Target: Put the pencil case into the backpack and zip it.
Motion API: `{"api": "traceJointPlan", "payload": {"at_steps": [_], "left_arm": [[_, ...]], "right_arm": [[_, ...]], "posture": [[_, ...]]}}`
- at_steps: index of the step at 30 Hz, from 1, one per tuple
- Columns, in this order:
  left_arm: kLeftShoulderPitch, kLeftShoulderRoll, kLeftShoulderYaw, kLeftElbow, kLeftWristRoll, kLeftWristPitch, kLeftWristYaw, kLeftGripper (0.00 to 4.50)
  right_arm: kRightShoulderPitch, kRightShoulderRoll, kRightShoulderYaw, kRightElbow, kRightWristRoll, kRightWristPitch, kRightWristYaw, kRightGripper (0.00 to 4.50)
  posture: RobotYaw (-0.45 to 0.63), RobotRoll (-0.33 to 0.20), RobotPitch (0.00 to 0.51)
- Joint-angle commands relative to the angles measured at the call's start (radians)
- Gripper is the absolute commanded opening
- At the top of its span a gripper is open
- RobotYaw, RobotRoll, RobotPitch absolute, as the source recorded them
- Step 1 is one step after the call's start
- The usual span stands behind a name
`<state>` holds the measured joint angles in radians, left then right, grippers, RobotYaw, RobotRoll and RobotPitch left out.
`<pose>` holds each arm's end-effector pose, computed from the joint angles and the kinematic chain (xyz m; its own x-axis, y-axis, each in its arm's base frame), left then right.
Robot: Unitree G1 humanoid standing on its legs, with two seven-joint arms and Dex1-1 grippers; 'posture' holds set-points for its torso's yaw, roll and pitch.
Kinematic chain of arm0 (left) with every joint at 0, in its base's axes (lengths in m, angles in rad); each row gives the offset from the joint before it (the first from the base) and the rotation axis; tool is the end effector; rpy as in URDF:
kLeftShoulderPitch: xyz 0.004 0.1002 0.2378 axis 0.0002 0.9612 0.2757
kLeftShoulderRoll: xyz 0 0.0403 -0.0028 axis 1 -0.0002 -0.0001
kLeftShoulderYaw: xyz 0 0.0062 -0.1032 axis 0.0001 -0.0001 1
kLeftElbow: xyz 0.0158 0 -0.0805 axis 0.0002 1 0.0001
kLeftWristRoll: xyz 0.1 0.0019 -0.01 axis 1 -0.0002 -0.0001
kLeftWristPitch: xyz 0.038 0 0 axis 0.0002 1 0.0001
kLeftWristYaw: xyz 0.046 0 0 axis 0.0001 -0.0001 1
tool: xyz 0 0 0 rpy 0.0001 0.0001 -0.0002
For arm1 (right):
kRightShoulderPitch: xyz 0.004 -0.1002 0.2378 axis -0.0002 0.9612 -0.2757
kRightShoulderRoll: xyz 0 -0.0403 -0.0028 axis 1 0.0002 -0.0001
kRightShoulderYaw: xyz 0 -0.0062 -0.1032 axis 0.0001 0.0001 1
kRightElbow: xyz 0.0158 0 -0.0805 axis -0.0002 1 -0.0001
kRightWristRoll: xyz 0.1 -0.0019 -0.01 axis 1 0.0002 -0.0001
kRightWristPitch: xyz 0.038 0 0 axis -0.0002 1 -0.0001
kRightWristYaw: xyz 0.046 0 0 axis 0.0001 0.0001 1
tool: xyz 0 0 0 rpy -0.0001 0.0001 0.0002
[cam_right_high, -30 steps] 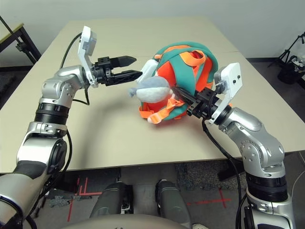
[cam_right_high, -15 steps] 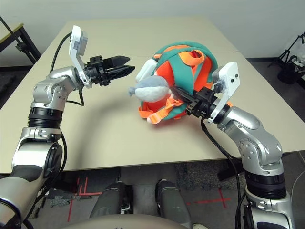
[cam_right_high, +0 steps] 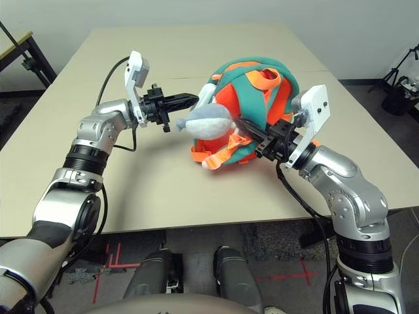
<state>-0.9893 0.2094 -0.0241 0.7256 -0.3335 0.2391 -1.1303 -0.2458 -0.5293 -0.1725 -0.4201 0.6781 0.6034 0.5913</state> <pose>0.3588 0.1348 0.1781 0.2830 -0.9575 0.0565 0.9590 0.2818 -0.0292 0.2216 -0.2182 0.1750 0.6992 0.7092 0.0905 -0.7118 0.7023 -0.0043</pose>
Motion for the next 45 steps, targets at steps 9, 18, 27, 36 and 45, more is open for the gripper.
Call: {"api": "traceJointPlan", "payload": {"at_steps": [9,18,27,36,45], "left_arm": [[-0.074,-0.100,-0.040,0.208,0.105,-0.149,0.008,0.00],[0.007,-0.124,-0.087,0.180,0.175,-0.221,0.020,0.00],[0.083,-0.033,-0.015,-0.024,0.092,-0.067,0.016,0.58],[0.127,0.156,0.046,-0.303,0.003,0.141,0.005,4.15],[0.117,0.246,0.086,-0.514,-0.118,0.309,0.012,4.50]], "right_arm": [[0.020,0.002,-0.022,-0.060,0.017,-0.013,-0.020,0.17],[0.012,0.008,-0.011,-0.053,0.014,-0.020,-0.024,0.17],[-0.003,0.005,0.001,-0.039,0.011,-0.018,-0.016,0.17],[-0.020,0.003,0.012,-0.015,0.007,-0.020,0.005,0.17],[-0.048,0.007,0.034,0.029,-0.018,-0.034,0.041,0.17]], "posture": [[-0.06,0.000,0.058],[-0.05,0.000,0.057],[-0.04,0.000,0.058],[0.01,0.000,0.061],[0.04,0.000,0.053]]}}
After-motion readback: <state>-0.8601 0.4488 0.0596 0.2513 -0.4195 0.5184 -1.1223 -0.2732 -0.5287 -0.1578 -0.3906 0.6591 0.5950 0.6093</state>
